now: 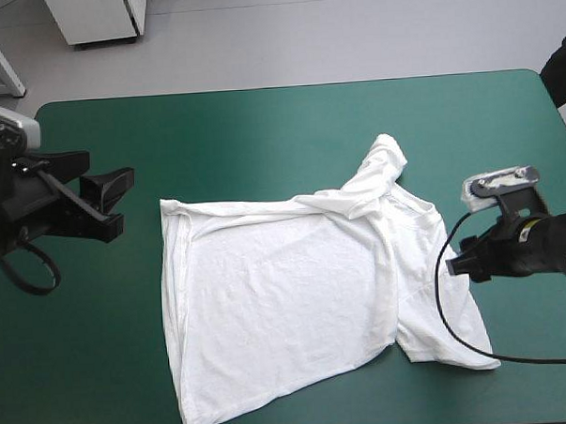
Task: Fold the cloth
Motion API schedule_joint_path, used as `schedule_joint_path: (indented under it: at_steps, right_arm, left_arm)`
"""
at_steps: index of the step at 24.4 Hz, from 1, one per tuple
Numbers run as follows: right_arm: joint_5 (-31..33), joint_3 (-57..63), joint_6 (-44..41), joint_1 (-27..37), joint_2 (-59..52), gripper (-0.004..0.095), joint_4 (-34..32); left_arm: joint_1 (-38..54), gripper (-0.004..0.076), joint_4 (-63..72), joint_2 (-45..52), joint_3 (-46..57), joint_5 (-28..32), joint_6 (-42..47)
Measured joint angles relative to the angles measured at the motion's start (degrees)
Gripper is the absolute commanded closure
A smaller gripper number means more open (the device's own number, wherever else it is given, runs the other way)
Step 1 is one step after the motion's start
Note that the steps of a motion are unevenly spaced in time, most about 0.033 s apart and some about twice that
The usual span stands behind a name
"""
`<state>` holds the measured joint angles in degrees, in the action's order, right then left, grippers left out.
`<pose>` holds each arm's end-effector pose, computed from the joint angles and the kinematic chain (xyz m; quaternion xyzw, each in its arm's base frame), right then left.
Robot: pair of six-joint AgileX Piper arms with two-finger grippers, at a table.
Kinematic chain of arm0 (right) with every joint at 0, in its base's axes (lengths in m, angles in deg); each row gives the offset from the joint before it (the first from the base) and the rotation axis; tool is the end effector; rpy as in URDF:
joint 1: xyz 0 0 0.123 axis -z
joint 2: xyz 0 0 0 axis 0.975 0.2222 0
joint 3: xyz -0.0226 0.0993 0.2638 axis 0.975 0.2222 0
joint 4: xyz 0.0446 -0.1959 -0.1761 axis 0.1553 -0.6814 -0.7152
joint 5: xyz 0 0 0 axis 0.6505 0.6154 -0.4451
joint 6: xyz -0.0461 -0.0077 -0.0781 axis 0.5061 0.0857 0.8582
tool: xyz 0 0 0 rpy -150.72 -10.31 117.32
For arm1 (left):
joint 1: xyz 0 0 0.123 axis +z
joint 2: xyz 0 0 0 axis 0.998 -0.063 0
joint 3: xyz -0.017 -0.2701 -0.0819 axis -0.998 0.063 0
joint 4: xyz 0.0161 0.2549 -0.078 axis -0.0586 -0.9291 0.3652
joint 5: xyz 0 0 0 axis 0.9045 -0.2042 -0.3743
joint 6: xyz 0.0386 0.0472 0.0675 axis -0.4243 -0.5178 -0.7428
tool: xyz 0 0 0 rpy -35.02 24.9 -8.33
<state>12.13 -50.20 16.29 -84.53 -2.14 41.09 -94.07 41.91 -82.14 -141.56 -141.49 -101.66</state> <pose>0.1954 0.0275 0.3562 -0.1170 0.9565 0.0145 0.2668 0.1525 -0.0467 0.5219 0.1949 0.8195 -0.1164 0.5262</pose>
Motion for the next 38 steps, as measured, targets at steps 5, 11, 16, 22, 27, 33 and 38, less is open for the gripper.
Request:
schedule_joint_path:
  at_steps: [5,11,16,22,27,33,38]
  right_arm:
    - [-2.7,6.8,-0.6,0.0,2.3,0.0258,0.0]
    - [-10.8,7.2,-0.7,0.0,10.2,0.0258,0.0]
    - [-18.1,7.2,-0.7,0.0,23.0,0.026,0.0]
    - [-19.3,6.4,-0.9,0.0,30.9,0.0609,0.2]
    - [-19.4,5.8,-1.3,0.0,31.9,0.0921,1.9]
    - [-20.5,4.4,-7.3,3.8,32.4,0.0921,-1.5]
    - [-20.6,-0.4,-7.7,12.0,34.6,0.0921,-7.3]
  left_arm:
    - [-0.3,0.0282,4.4,1.1,-0.1,-0.1,-1.0]
    - [-3.2,0.0282,4.7,0.9,1.3,-0.5,-1.4]
    - [-5.4,0.0283,4.6,0.8,1.3,-1.4,-2.2]
    - [-5.4,0.0283,4.6,-0.4,1.5,-1.4,-2.3]
    - [-5.4,0.0283,4.6,-1.8,1.6,-1.4,-2.3]
    - [-5.4,0.0283,4.4,-2.7,1.7,-2.0,-1.8]
    - [-5.4,0.0283,4.4,-2.7,1.7,-2.4,-1.4]
